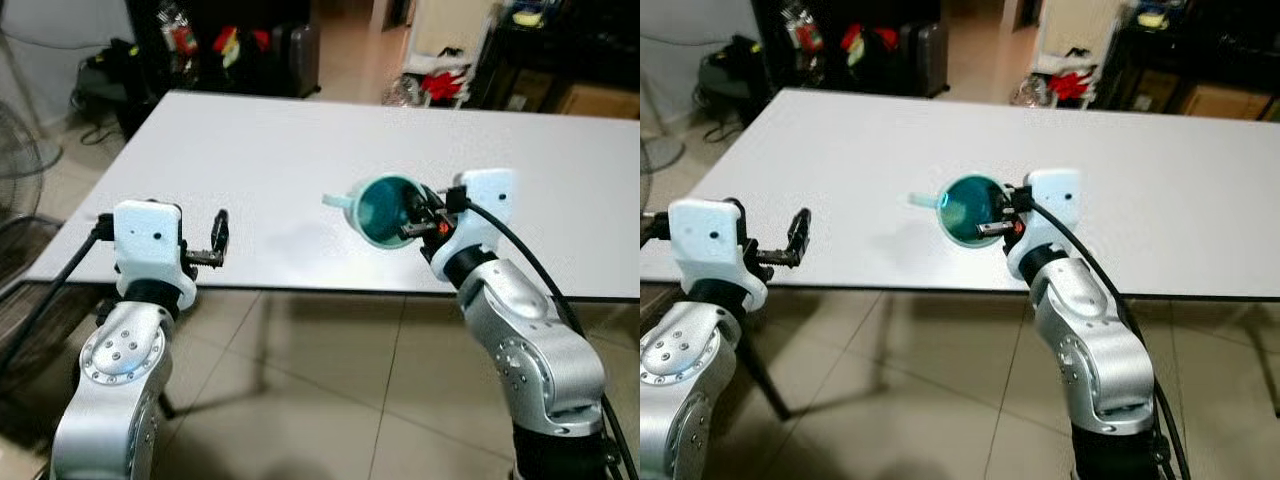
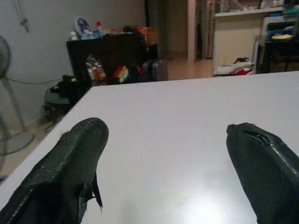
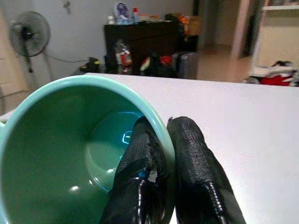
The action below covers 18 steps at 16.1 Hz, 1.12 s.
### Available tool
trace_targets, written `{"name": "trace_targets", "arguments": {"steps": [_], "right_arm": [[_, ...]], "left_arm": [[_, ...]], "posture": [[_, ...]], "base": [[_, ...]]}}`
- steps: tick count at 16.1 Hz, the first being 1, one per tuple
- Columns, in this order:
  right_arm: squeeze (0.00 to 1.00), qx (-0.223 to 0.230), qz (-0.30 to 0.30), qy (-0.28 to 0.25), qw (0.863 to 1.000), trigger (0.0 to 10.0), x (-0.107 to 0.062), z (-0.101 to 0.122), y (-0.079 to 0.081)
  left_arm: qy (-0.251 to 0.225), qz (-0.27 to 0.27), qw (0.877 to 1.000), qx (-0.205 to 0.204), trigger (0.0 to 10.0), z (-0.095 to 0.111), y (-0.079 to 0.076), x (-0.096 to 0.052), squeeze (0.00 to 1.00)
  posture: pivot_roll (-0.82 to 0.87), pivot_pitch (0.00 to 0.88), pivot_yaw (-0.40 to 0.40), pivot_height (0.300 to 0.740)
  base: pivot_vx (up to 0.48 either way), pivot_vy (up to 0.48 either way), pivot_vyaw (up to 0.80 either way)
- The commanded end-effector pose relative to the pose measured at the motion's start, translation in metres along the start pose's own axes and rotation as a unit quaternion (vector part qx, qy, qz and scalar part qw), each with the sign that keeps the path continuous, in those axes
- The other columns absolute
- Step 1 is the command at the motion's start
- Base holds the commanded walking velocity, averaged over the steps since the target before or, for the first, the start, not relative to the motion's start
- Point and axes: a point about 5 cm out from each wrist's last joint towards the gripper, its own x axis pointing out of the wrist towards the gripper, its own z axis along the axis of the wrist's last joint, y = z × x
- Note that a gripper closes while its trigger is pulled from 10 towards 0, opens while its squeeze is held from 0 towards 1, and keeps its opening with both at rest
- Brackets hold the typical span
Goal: Setting the table
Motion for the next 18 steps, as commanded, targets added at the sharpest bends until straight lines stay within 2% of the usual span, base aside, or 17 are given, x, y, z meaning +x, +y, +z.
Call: {"name": "trace_targets", "arguments": {"steps": [1,6,8,11,18], "right_arm": [[0.0,-0.001,-0.013,-0.001,1.0,10.0,-0.001,0.001,-0.008],[0.0,0.007,0.005,0.008,1.0,10.0,0.0,-0.002,-0.006],[0.0,-0.002,0.003,0.015,1.0,10.0,0.001,-0.004,-0.005],[0.0,0.015,0.004,0.014,1.0,10.0,0.002,-0.005,-0.004],[0.0,0.013,0.013,0.014,1.0,10.0,0.003,-0.004,-0.002]], "left_arm": [[0.002,-0.007,1.0,0.001,10.0,0.001,-0.003,-0.001,0.0],[0.004,0.003,1.0,0.005,10.0,0.002,0.003,-0.002,0.0],[0.004,0.004,1.0,0.008,10.0,0.002,0.004,-0.002,0.0],[0.006,0.002,1.0,0.012,10.0,0.002,0.007,-0.003,0.0],[0.006,-0.012,1.0,0.011,10.0,0.002,0.003,-0.001,0.0]], "posture": [[-0.01,0.0,-0.026,0.74],[0.0,0.0,-0.027,0.74],[0.01,0.0,-0.027,0.74],[0.01,0.0,-0.022,0.74],[0.0,0.0,-0.013,0.74]], "base": [[0.3,0.0,0.0],[0.305,0.0,0.0],[0.33,0.0,0.8],[0.325,0.0,0.0],[0.328,0.0,0.0]]}}
